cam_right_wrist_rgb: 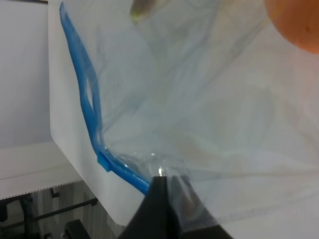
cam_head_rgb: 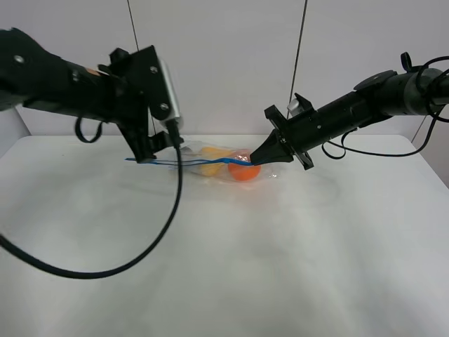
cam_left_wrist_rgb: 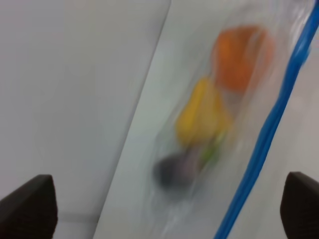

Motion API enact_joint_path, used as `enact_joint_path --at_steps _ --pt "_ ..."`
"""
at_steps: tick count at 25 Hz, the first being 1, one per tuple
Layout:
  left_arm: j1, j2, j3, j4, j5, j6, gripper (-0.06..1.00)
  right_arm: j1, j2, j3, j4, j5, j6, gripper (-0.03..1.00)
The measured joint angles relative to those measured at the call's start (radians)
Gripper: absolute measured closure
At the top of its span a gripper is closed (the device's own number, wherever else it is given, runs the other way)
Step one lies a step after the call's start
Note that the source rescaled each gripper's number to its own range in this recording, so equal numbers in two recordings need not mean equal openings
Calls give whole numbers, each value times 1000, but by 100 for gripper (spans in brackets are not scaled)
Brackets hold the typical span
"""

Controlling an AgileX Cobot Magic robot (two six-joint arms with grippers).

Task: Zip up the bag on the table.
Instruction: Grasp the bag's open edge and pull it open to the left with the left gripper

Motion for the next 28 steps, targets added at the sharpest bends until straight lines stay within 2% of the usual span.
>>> enact_joint_path --at_steps 5,11,15,20,23,28 --pt "-107 103 0 -2 -98 -29 -6 0 0 0 0 0 0 96" --pt "-200 184 0 -2 -149 -31 -6 0 0 0 0 -1 0 96" --pt "-240 244 0 -2 -283 -31 -6 0 0 0 0 -1 0 96" --pt "-246 318 0 -3 -434 -58 -5 0 0 0 0 -1 0 96" --pt "-246 340 0 -3 -459 -85 5 0 0 0 0 -1 1 96" --pt "-246 341 1 -3 -470 -110 32 0 0 0 0 -1 1 96"
